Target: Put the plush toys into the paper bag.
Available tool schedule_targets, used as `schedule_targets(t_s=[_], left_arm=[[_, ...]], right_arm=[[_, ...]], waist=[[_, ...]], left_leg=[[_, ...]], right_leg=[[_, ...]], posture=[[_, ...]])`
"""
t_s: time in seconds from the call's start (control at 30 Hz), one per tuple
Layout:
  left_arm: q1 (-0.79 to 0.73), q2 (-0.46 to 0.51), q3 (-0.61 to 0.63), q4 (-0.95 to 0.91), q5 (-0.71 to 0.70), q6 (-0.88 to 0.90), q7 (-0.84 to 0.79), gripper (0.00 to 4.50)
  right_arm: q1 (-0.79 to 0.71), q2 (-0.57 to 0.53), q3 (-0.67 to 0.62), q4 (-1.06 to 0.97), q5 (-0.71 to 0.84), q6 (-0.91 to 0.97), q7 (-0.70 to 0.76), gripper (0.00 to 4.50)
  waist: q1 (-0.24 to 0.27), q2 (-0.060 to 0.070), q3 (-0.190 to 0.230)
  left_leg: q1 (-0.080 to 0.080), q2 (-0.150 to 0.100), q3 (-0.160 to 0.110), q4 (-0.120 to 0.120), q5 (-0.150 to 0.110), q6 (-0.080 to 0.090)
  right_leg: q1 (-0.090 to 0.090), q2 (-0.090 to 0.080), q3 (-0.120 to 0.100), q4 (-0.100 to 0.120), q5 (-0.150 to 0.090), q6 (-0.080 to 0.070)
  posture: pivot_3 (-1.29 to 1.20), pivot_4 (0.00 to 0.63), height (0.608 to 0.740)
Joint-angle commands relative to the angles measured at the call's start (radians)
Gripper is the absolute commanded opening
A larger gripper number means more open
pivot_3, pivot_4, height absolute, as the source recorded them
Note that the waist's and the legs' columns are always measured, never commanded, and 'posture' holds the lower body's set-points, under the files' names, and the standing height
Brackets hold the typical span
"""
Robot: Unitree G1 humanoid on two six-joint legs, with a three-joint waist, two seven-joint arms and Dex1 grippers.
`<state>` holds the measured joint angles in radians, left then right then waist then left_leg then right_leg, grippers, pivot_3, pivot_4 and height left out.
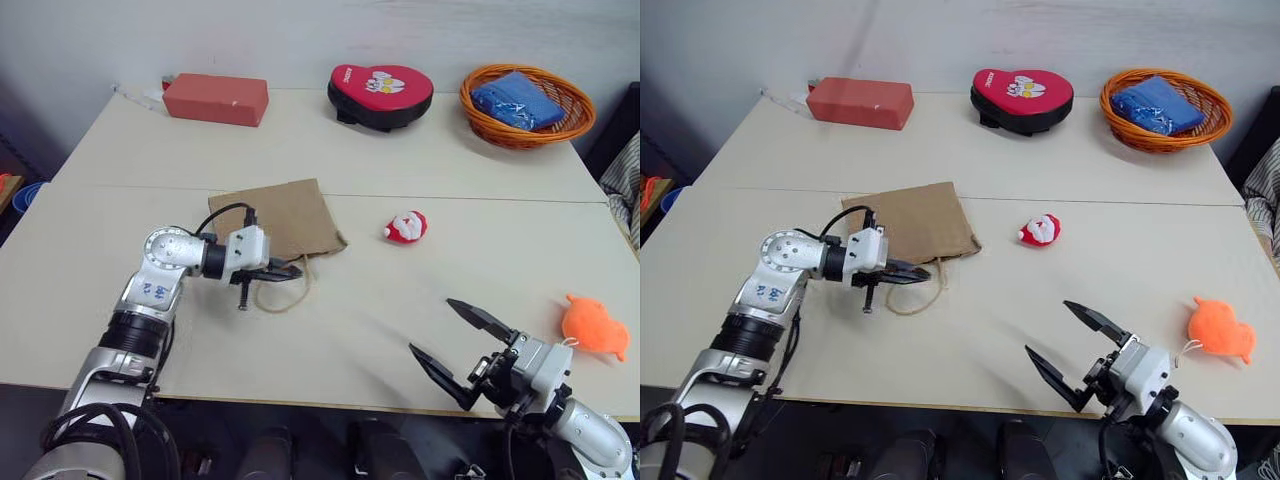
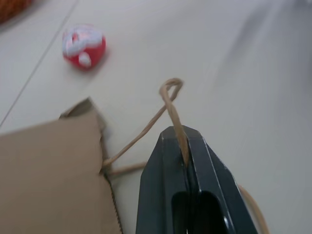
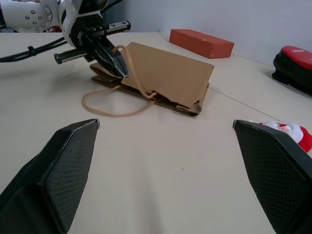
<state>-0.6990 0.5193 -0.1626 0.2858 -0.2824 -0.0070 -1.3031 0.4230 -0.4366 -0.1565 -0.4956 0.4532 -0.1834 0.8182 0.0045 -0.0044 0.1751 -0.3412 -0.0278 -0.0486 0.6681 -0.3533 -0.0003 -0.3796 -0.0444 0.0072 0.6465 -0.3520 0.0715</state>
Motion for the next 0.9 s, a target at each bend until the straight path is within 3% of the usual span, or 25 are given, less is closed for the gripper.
schedule_targets(t_s=[0.03, 0.17, 0.47, 0.67, 0.9], left_arm=[[-0.067, -0.035, 0.035, -0.100, -0.102, 0.106, -0.001, 0.00], [-0.107, -0.072, 0.041, -0.189, -0.175, 0.244, 0.027, 0.00], [-0.100, -0.079, 0.059, -0.276, -0.219, 0.354, 0.064, 0.00], [-0.086, -0.099, 0.078, -0.315, -0.248, 0.396, 0.109, 0.00], [-0.063, -0.107, 0.090, -0.362, -0.279, 0.449, 0.136, 0.00]], right_arm=[[-0.031, -0.018, 0.018, -0.076, 0.037, 0.065, -0.031, 4.32], [-0.131, -0.050, 0.074, -0.114, 0.037, 0.210, -0.079, 3.33], [-0.529, -0.018, 0.251, 0.027, -0.090, 0.410, -0.169, 0.16], [-0.663, 0.016, 0.364, 0.203, -0.183, 0.412, -0.144, 0.02], [-0.790, 0.128, 0.433, 0.391, -0.255, 0.403, -0.151, 0.02]], waist=[[-0.002, 0.000, 0.000], [-0.011, 0.000, 0.000], [-0.005, 0.000, 0.000], [-0.006, 0.000, 0.000], [-0.010, 0.000, 0.000]], left_leg=[[0.000, 0.000, 0.000, 0.000, 0.000, 0.000], [0.001, 0.000, 0.000, 0.000, 0.001, -0.001], [-0.006, 0.000, 0.000, 0.003, 0.002, -0.003], [-0.031, -0.002, -0.002, 0.016, 0.003, -0.003], [-0.030, -0.002, -0.002, 0.016, 0.004, -0.004]], right_leg=[[0.000, 0.000, 0.000, 0.000, 0.000, 0.000], [0.000, 0.001, 0.001, 0.001, 0.000, 0.000], [-0.010, 0.001, 0.001, 0.007, 0.000, 0.000], [-0.030, 0.000, 0.001, 0.015, 0.001, 0.001], [-0.032, 0.000, 0.001, 0.015, 0.001, 0.001]], posture=[[0.00, 0.150, 0.740], [0.00, 0.150, 0.740], [0.00, 0.150, 0.740], [0.00, 0.150, 0.740], [0.00, 0.150, 0.740]])
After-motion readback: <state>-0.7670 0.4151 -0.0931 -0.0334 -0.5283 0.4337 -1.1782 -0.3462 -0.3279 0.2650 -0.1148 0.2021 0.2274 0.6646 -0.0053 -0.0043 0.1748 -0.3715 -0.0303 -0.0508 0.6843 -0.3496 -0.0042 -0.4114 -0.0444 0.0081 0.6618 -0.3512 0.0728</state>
